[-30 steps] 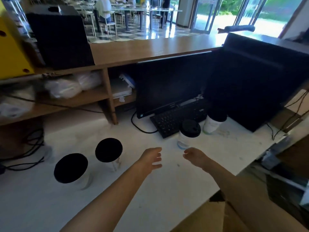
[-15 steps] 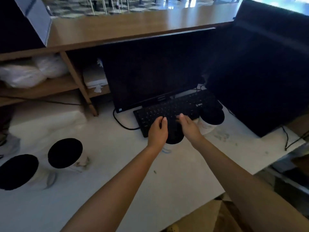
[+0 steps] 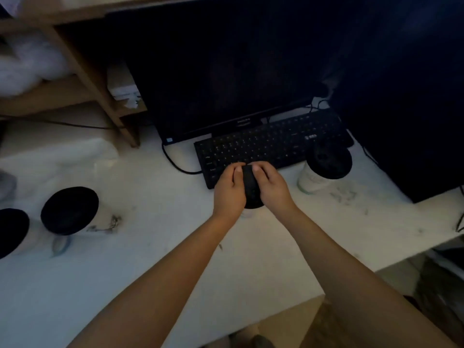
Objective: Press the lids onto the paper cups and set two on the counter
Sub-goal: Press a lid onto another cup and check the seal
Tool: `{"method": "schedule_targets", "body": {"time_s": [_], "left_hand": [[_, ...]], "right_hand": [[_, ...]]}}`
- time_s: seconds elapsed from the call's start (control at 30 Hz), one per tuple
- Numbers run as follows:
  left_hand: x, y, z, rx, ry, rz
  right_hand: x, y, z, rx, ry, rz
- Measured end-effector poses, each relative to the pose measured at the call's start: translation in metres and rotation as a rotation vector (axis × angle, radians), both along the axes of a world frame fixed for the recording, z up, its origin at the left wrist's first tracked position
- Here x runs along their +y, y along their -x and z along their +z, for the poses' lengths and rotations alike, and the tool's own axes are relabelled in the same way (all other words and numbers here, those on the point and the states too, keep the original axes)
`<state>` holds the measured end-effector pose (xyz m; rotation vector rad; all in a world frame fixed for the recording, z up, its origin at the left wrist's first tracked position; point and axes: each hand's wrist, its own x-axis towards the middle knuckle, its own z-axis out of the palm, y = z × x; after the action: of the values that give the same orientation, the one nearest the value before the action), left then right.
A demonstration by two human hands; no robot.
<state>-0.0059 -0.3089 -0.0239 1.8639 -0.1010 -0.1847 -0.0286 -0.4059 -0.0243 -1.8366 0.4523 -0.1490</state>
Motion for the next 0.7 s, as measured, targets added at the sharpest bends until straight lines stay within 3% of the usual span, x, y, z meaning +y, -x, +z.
{"method": "schedule_targets", "body": {"time_s": [0.3, 0.57, 0.63, 0.7], "left_hand": [[0.003, -0.013, 0.013, 0.052, -0.085, -0.200], [-0.006, -0.051, 0.031, -0.501, -0.657, -0.436], [-0.007, -0.052, 0.037, -0.557, -0.677, -0.395], [-0.005, -0.047, 0.035, -0.496, -0.589, -0.298]], "right_hand": [[0.005, 0.017, 0.018, 0.094, -0.086, -0.125], [0.007, 0.058, 0.017, 0.143, 0.018, -0.242], [0.006, 0.058, 0.021, 0.156, 0.016, -0.238], [0.001, 0.050, 0.028, 0.142, -0.019, -0.235]]}}
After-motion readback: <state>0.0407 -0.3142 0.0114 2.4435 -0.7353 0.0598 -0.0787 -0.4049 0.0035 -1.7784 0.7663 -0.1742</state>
